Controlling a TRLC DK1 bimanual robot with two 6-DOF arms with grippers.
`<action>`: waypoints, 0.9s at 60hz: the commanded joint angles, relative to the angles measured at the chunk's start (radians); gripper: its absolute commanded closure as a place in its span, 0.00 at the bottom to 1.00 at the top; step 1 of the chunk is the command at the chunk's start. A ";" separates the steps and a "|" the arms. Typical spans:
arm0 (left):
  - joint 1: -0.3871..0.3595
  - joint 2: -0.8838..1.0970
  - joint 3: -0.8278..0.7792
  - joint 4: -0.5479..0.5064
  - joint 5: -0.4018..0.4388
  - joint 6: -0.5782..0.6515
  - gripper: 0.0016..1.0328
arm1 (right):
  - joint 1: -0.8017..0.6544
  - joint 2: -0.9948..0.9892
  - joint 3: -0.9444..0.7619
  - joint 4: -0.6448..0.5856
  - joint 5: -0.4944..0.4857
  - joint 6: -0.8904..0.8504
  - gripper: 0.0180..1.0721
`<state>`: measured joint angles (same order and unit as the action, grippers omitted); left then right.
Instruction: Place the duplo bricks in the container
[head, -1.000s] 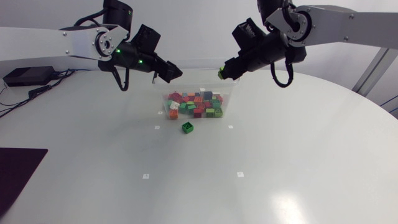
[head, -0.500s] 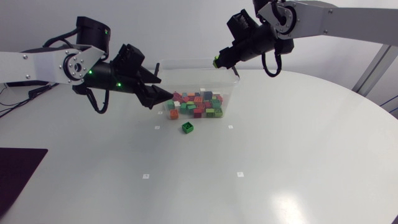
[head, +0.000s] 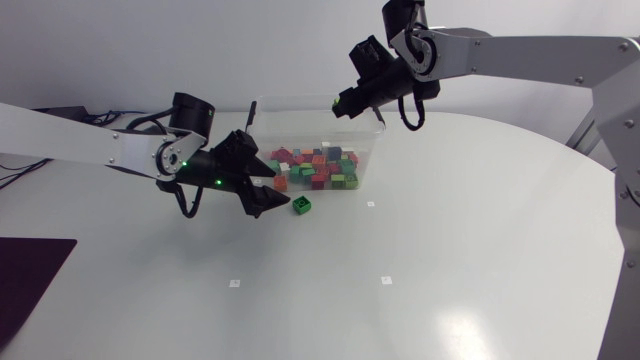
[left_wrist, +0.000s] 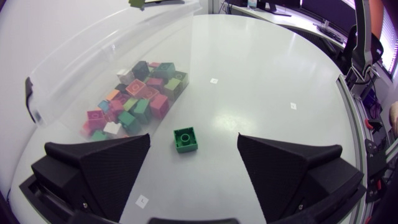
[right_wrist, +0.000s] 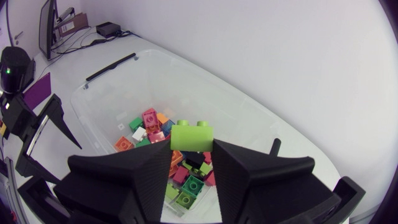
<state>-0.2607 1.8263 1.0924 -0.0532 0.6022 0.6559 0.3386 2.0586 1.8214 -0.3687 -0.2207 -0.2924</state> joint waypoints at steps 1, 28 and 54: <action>-0.015 0.068 -0.028 0.027 0.013 0.017 0.05 | 0.004 0.032 0.030 0.010 -0.003 -0.013 0.32; -0.051 0.248 -0.025 0.242 -0.022 -0.098 0.05 | -0.009 -0.183 -0.214 0.129 -0.009 -0.011 0.06; -0.080 0.341 0.020 0.358 -0.096 -0.177 0.06 | -0.061 -0.532 -0.600 0.249 -0.059 -0.008 0.06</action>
<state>-0.3298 2.1368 1.0840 0.2947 0.5152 0.5083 0.2932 1.5913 1.3018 -0.1432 -0.2691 -0.2920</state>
